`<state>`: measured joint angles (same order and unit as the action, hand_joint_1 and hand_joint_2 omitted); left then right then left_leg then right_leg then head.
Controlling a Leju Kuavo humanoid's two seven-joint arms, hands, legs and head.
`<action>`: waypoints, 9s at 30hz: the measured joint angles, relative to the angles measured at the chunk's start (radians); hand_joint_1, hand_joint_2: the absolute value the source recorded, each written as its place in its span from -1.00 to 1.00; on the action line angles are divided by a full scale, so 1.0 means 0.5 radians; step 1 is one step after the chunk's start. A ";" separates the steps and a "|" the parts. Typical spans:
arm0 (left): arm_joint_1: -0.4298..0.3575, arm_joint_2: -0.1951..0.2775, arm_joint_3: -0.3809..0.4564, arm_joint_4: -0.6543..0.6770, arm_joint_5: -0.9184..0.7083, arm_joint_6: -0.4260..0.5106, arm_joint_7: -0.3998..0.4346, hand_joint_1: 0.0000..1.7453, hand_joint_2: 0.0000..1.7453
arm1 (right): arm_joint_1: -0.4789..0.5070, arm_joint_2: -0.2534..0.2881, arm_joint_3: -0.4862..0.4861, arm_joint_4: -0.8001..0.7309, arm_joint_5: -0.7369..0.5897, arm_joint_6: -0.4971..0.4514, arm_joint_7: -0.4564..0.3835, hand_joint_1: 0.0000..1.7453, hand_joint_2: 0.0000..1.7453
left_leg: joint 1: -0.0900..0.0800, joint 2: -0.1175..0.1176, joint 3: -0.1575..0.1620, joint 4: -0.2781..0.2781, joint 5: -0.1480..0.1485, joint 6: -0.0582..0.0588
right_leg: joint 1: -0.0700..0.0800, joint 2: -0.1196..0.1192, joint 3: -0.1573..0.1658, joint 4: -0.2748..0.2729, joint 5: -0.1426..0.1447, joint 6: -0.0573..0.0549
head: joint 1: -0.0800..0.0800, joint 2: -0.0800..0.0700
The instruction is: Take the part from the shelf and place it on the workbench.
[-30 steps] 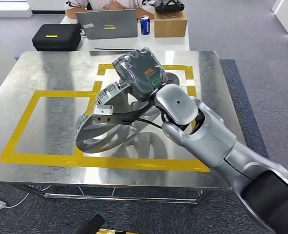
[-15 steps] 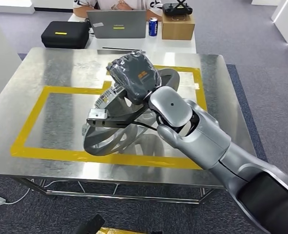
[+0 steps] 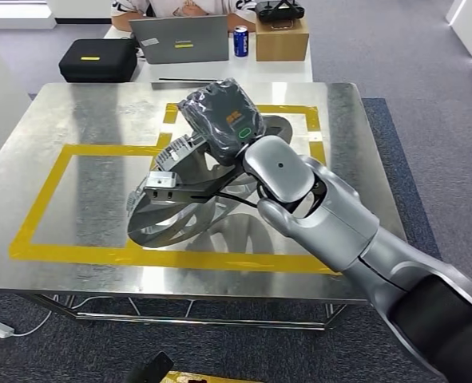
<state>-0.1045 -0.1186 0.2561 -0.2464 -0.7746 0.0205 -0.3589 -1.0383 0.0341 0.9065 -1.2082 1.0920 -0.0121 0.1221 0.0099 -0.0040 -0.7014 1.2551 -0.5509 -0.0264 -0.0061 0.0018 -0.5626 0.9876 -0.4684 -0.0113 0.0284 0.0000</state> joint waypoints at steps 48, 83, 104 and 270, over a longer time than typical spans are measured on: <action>0.013 -0.006 -0.068 -0.001 0.194 0.041 0.000 -1.00 1.00 | -0.448 0.023 -0.111 0.415 0.059 0.026 0.042 1.00 1.00 | 0.005 -0.010 0.148 -0.453 0.207 0.099 | 0.008 0.005 -0.302 0.345 -0.027 0.077 | 0.010 0.000; 0.027 -0.004 -0.121 -0.001 0.249 0.000 -0.023 -1.00 1.00 | -0.486 0.029 -0.092 0.495 0.072 0.050 0.055 1.00 1.00 | -0.005 -0.021 0.127 -0.439 0.208 0.063 | 0.021 0.013 -0.158 0.084 0.032 0.045 | 0.004 0.000; 0.026 -0.024 -0.147 -0.001 0.347 0.024 0.004 -1.00 -1.00 | -0.465 0.064 -0.123 0.668 0.035 0.038 0.116 1.00 1.00 | 0.006 -0.006 0.138 -0.451 0.213 0.102 | 0.007 0.012 -0.347 0.473 -0.174 0.096 | 0.005 0.000; 0.114 -0.031 -0.192 0.018 0.580 0.163 0.000 -1.00 -1.00 | -0.941 0.048 0.572 1.323 -0.061 1.532 -0.620 -1.00 -1.00 | -0.009 -0.011 0.096 -0.383 0.173 0.030 | -0.004 0.013 -0.086 0.036 0.027 0.022 | -0.004 0.000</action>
<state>-0.0476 -0.1340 0.1602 -0.2377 -0.4845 0.1022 -0.3588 -1.5087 0.0580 1.1927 -0.5467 1.0614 0.7538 -0.1880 0.0054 -0.0093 -0.6535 1.0635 -0.4642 -0.0115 -0.0082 0.0085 -0.6055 1.0055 -0.4552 -0.0004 0.0266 0.0000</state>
